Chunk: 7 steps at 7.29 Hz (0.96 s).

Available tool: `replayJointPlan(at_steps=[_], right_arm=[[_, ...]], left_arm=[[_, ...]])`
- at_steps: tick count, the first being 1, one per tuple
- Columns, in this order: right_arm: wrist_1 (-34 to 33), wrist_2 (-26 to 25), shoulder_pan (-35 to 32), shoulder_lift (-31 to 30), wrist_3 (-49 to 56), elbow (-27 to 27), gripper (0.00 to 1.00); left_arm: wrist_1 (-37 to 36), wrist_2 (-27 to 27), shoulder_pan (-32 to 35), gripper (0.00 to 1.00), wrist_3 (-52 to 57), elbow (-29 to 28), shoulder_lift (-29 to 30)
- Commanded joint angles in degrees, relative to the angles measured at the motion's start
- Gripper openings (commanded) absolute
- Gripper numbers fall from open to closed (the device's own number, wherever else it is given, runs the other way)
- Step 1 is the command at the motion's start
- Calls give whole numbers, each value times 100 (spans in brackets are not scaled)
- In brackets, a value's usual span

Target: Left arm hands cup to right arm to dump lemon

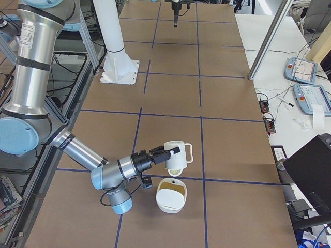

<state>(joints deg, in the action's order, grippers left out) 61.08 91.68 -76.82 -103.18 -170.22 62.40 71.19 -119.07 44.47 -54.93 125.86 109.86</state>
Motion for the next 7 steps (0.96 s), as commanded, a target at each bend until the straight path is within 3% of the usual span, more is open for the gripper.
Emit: replayJointPlan(at_steps=[1,4,7], right_arm=[[-9,-1,0,0,-2,0,2],[-52,60,9,9,155,70,2],[-79,271,0,-26,1525,61,2]], left_arm=[[0,6,0,100,0,0,0],[0,-2,0,100,0,0,0],[0,-2,0,100,0,0,0]])
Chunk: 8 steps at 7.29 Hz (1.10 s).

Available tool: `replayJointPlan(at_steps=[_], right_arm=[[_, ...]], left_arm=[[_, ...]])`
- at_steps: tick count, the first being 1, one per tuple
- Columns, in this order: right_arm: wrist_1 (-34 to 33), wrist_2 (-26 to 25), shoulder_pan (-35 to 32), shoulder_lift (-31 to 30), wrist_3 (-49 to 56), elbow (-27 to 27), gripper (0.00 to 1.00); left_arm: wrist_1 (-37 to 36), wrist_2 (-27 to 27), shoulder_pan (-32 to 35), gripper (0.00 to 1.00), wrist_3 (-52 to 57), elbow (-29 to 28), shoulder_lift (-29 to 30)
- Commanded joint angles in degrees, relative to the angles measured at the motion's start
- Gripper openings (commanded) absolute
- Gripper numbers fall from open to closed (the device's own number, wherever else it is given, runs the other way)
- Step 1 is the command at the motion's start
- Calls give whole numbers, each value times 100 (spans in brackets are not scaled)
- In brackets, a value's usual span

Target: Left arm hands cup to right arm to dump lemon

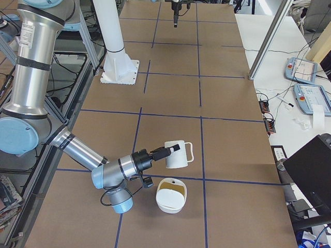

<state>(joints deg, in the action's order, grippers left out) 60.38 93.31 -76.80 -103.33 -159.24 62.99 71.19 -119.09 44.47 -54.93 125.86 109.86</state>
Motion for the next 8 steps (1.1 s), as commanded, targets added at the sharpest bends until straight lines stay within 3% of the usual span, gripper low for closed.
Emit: replayJointPlan(at_steps=[1,5,8], right_arm=[[-8,221,-1,-46,742,37,2],[-193,792,-10,-169,3577,-15,0],[-517,802,-10,-310,5171,-15,0]], left_arm=[[0,0,0,100,0,9,0],[0,0,0,100,0,0,0],[0,0,0,100,0,0,-9]])
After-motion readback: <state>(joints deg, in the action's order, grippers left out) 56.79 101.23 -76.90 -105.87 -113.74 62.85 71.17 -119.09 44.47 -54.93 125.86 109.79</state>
